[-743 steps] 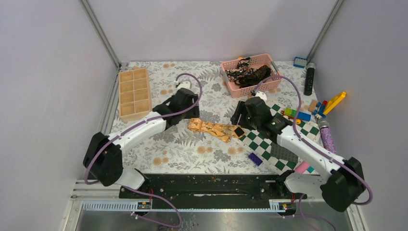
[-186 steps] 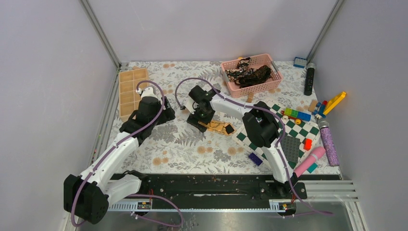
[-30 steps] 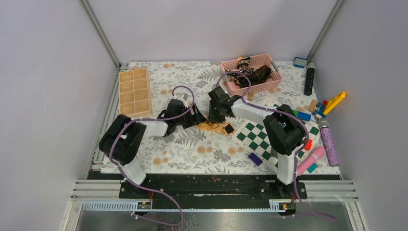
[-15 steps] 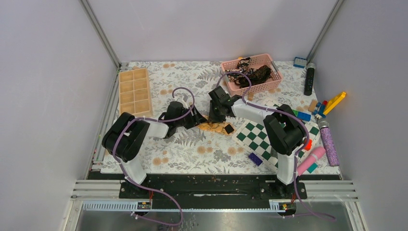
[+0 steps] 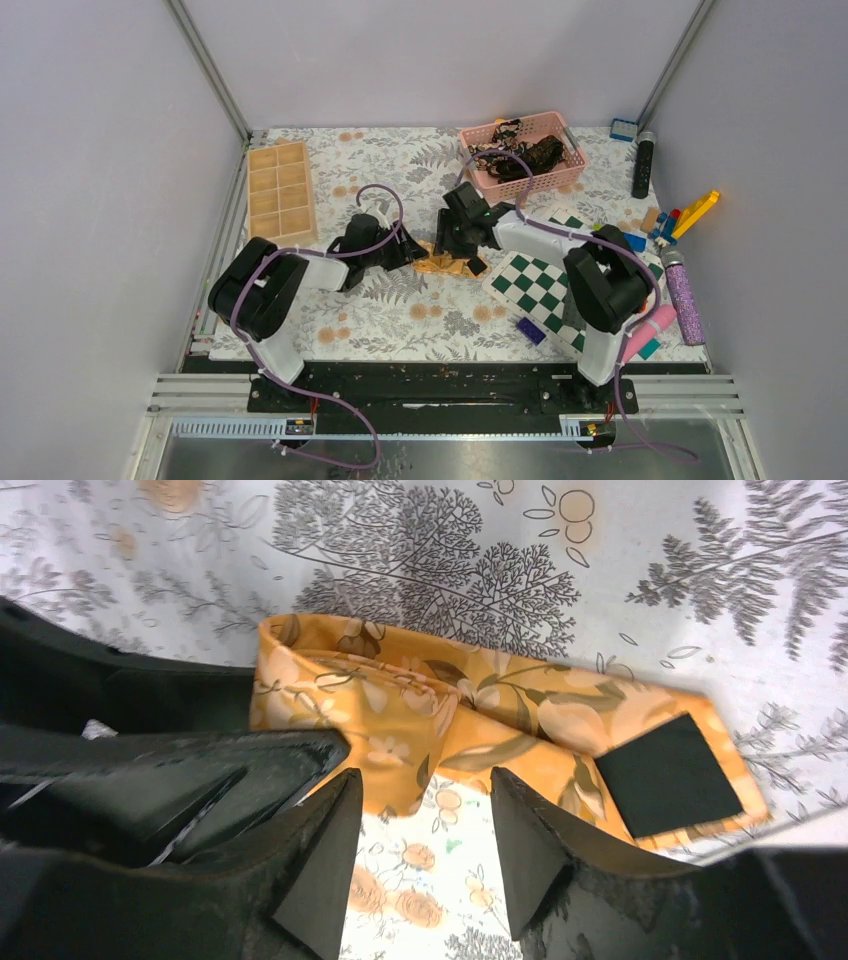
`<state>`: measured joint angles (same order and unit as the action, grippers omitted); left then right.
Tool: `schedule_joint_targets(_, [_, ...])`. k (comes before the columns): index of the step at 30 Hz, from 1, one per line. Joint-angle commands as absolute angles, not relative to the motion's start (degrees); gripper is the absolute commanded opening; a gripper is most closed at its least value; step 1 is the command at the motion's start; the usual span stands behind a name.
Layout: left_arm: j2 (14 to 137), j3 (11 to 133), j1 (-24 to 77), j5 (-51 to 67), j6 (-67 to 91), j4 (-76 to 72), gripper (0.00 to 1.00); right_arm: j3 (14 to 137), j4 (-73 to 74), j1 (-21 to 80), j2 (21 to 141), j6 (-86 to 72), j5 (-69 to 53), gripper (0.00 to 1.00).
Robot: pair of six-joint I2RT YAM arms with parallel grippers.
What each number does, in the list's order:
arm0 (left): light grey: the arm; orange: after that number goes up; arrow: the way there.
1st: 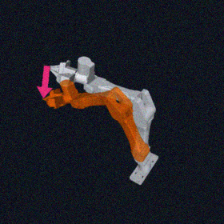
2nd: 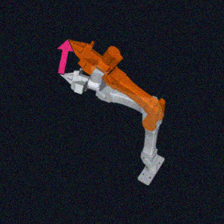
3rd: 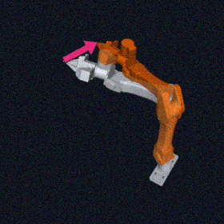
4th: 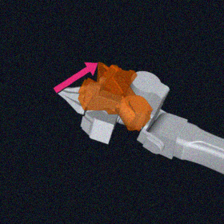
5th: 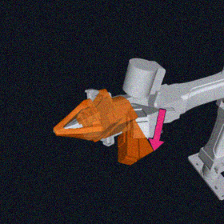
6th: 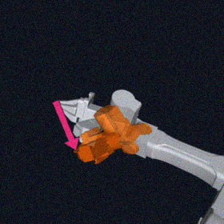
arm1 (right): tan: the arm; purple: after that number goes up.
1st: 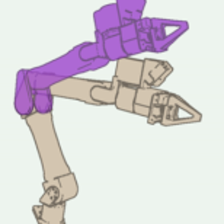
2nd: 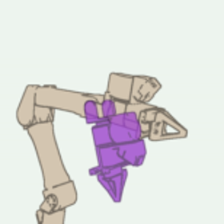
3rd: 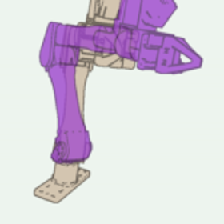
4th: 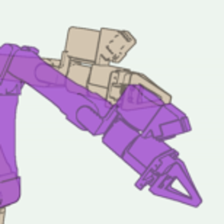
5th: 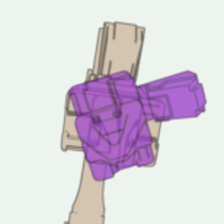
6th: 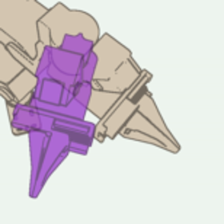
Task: Roll the ties
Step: Roll the tie at the center of the board.
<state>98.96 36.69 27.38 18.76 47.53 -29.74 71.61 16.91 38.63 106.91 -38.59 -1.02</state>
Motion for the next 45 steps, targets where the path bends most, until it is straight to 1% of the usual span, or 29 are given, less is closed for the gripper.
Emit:
schedule_joint_targets(1, [94.52, 36.61, 28.37, 16.5, 44.91, -27.11, 0.5, 69.96, 15.97, 37.5, 96.9, -36.38, -0.32, 0.6])
schedule_joint_targets(6, [92.05, 39.13, 30.25, 11.21, 41.88, -20.83, 0.5, 64.81, 16.02, 35.93, 89.44, -36.27, 1.72, 0.62])
schedule_joint_targets(10, [91.7, 42.46, 31.8, 6.21, 39.38, -13.95, 0.5, 60.52, 16.01, 34.78, 86.05, -36.01, 2.69, 0.63])
schedule_joint_targets(16, [92.43, 46.69, 33.45, 0.57, 37.25, -7.49, 0.5, 55.56, 15.87, 33.58, 83.95, -36.2, 3.17, 0.64])
schedule_joint_targets(25, [93.74, 53.0, 36.52, -5.32, 34.68, 0.48, 0.49, 52.12, 15.95, 33.22, 81.35, -36.44, 4.81, 0.65])
schedule_joint_targets(32, [96.6, 60.59, 39.49, -10.67, 30.53, 9.93, 0.48, 49.9, 16.03, 32.91, 77.22, -36.47, 5.93, 0.65])
schedule_joint_targets(36, [99.72, 65.42, 41.8, -15.57, 27.78, 15.83, 0.48, 48.91, 16.49, 32.85, 74.98, -36.56, 6.66, 0.65])
schedule_joint_targets(45, [105.46, 73.33, 46.85, -25.52, 23.5, 24.25, 0.47, 46.41, 17.31, 32.69, 70.87, -36.34, 8.81, 0.66])
